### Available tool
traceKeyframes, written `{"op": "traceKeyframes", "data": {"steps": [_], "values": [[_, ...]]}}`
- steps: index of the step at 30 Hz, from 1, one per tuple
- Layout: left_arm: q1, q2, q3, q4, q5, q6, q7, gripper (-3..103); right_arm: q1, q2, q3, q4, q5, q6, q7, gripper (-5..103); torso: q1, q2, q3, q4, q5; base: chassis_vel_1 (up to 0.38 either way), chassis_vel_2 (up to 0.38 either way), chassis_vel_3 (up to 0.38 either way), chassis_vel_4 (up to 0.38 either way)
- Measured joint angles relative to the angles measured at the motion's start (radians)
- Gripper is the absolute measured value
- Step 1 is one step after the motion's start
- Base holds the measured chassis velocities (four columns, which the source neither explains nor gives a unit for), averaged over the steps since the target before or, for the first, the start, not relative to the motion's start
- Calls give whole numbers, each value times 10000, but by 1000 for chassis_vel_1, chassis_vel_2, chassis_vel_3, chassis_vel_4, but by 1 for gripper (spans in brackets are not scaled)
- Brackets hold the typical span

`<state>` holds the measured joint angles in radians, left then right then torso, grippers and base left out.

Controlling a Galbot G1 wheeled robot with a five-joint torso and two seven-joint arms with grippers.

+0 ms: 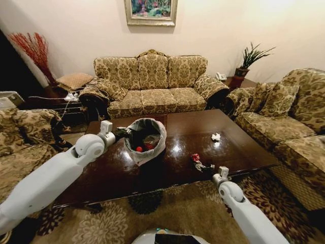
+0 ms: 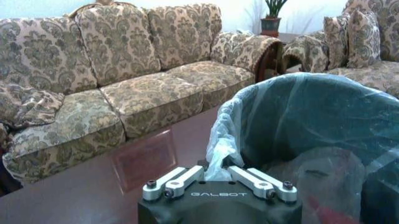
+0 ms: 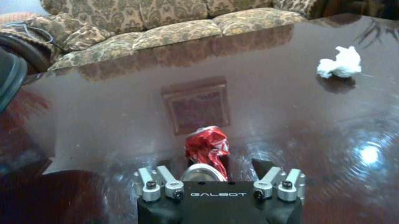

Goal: Move to the front of the table and place the trash on the table into the trash bin.

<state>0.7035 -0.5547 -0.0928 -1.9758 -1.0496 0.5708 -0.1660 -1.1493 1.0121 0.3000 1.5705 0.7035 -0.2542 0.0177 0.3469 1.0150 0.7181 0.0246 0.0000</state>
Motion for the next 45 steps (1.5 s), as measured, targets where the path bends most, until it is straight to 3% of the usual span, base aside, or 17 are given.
{"op": "traceKeyframes", "data": {"steps": [6, 8, 9, 13, 15, 24, 45], "values": [[-34, -88, 19, 10, 4, 0, 18, 2, 391, 202, -200, -331, -57, -134, -67, 51, 0, 0, 0, 0, -1, 0, 0, 0, 0], [-34, -88, 19, 16, 4, 0, 22, 2, 420, 222, -214, -371, -58, -137, -69, 51, 0, 0, 0, 0, -1, 0, 0, 0, 0], [-34, -88, 19, 37, 9, -4, 31, 2, 455, 248, -241, -442, -59, -143, -79, 41, 0, 0, 0, 0, 0, 0, 0, 0, 0], [-55, -76, 20, 65, 12, -14, 83, 2, 463, 281, -243, -541, -78, -134, -148, 35, 0, 0, -1, 0, -4, 0, 0, 0, 0], [-135, -48, 33, 107, 14, -45, 181, 2, 409, 283, -204, -583, -116, -78, -199, 22, -1, 1, -3, 1, -5, 0, 0, 0, 0], [-296, -116, 145, 190, 19, -95, 243, 2, 447, 244, -233, -651, -132, 64, -238, 1, 0, -2, -1, -3, -1, 0, 0, 0, 0], [-325, -62, 114, 206, 23, -138, 263, 2, 1156, -143, -420, -544, -113, 135, 88, -3, 2, -3, 1, 0, 0, 0, 0, 0, 0]]}}
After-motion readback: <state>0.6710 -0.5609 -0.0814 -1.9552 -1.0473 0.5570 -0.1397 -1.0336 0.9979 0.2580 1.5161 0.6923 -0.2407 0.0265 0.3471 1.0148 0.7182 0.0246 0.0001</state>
